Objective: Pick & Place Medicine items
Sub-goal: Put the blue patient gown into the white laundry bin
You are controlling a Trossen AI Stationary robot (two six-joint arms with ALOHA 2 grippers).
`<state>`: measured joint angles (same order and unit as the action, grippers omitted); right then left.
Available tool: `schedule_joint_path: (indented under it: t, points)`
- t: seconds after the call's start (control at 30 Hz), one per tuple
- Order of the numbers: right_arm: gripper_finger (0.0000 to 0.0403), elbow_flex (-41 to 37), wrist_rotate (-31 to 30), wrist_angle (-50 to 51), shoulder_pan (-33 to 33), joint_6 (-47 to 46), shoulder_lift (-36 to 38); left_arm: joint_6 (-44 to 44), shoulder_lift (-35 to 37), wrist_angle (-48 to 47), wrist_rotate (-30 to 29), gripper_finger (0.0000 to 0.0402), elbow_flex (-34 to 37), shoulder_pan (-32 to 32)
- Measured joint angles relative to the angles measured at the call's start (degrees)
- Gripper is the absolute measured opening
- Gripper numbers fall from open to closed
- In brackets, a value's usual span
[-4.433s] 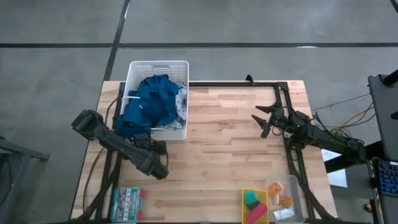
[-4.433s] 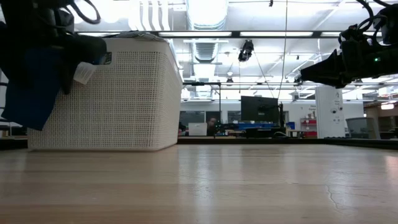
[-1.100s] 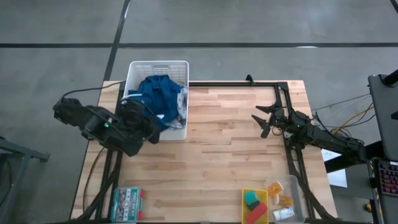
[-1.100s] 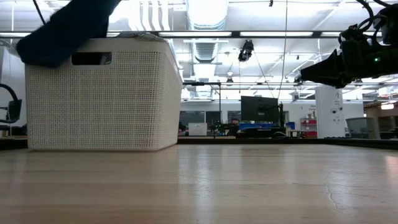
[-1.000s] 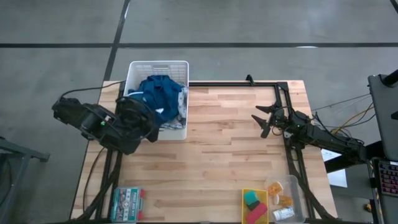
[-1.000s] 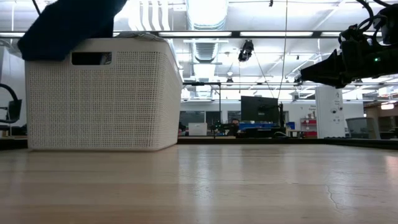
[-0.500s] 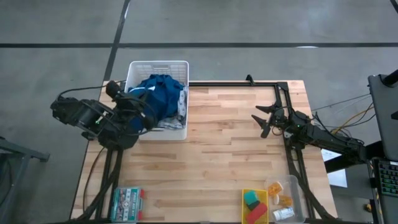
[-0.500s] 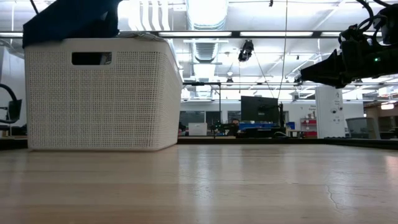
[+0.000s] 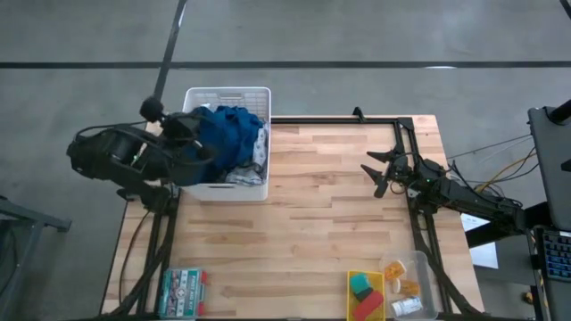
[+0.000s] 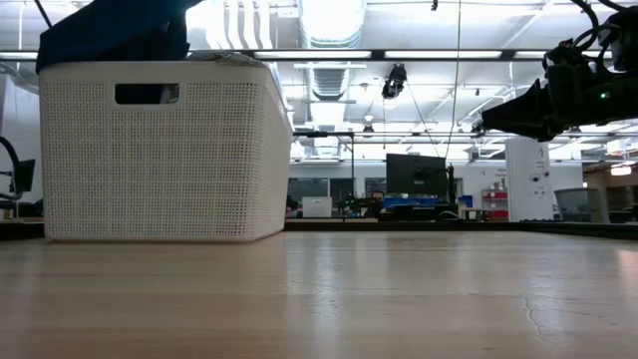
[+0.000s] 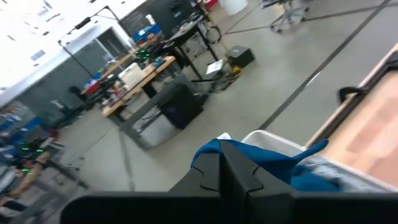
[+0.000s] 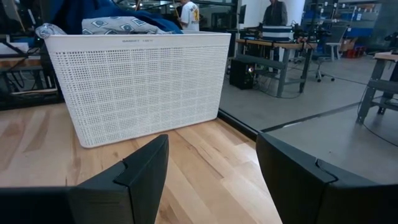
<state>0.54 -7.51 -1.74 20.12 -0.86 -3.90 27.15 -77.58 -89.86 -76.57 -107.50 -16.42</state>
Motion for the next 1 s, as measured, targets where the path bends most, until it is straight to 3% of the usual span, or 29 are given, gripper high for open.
schedule_joint_path:
  t: [0.37, 0.67, 1.0]
  points:
    - [0.0238, 0.0, 0.0, 0.0, 0.0, 0.0, 0.0, -10.8, 5.8, 3.0, -2.1, 0.0, -0.2, 4.2]
    - [0.0238, 0.0, 0.0, 0.0, 0.0, 0.0, 0.0, -30.9, 9.9, 22.3, -3.5, 0.0, -0.2, 4.3]
    - [0.0238, 0.0, 0.0, 0.0, 0.0, 0.0, 0.0, -31.9, 9.5, 31.5, 1.0, 0.0, -0.2, 7.6]
